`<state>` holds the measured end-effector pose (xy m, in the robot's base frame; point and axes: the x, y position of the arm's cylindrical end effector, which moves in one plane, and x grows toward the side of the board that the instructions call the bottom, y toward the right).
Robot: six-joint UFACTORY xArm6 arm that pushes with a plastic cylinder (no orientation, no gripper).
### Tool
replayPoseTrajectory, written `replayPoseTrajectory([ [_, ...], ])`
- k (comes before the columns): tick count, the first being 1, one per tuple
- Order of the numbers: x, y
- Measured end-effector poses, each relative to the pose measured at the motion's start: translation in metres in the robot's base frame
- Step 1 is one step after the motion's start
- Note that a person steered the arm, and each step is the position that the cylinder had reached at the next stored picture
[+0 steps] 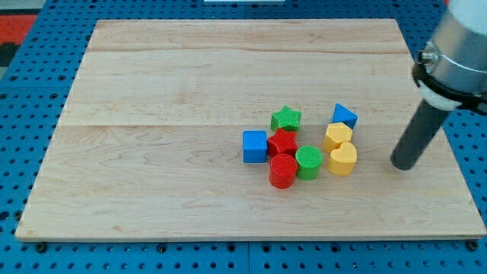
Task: Push both the yellow blocks slightly to the left side of the board
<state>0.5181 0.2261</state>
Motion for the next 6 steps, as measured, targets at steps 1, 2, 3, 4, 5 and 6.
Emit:
replayPoseTrajectory([
  [1,0.019,0.023],
  [2,0.032,0.01],
  [3,0.033,-0.031],
  [4,0.014,-0.062],
  [5,-0.011,-0.072],
  [6,-0.035,-0.076],
])
